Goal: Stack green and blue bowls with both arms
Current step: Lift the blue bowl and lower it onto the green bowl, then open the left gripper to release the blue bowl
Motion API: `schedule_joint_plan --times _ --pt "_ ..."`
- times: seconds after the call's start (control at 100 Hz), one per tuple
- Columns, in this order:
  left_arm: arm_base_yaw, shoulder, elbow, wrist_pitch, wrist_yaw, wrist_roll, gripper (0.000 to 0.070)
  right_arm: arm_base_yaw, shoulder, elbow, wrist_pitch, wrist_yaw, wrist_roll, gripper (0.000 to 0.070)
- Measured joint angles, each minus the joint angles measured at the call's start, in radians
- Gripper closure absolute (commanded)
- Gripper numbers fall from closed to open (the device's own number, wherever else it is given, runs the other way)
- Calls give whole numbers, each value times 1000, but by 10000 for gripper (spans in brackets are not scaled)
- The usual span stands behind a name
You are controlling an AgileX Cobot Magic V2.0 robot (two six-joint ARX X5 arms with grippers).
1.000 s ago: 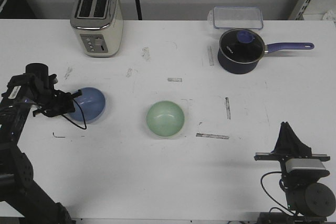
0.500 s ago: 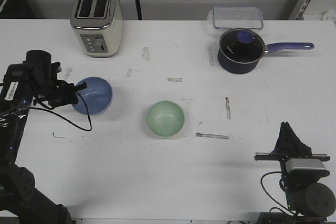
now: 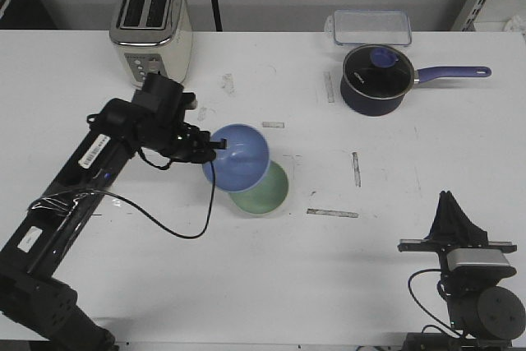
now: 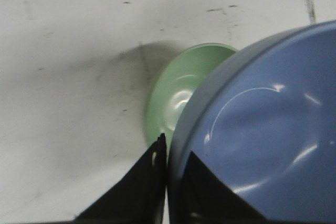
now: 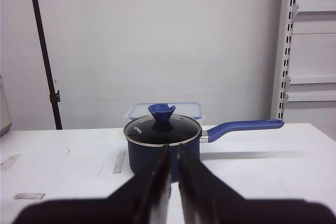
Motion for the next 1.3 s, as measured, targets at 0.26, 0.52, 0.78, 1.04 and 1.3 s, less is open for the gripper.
schedule_joint_plan --times 0.26,0.52,0.78,1.04,1.3 --pt "-120 102 0 46 -69 -41 699 0 0 0 0 1 0 683" --pt "-157 172 0 -2 -122 -44 635 0 0 0 0 1 0 683" --pt "-170 172 0 4 -161 -74 475 0 0 0 0 2 0 683" --pt "-170 136 0 23 -169 -88 399 0 0 0 0 2 0 683" --pt "-153 -10 0 108 -182 -88 414 0 0 0 0 2 0 683"
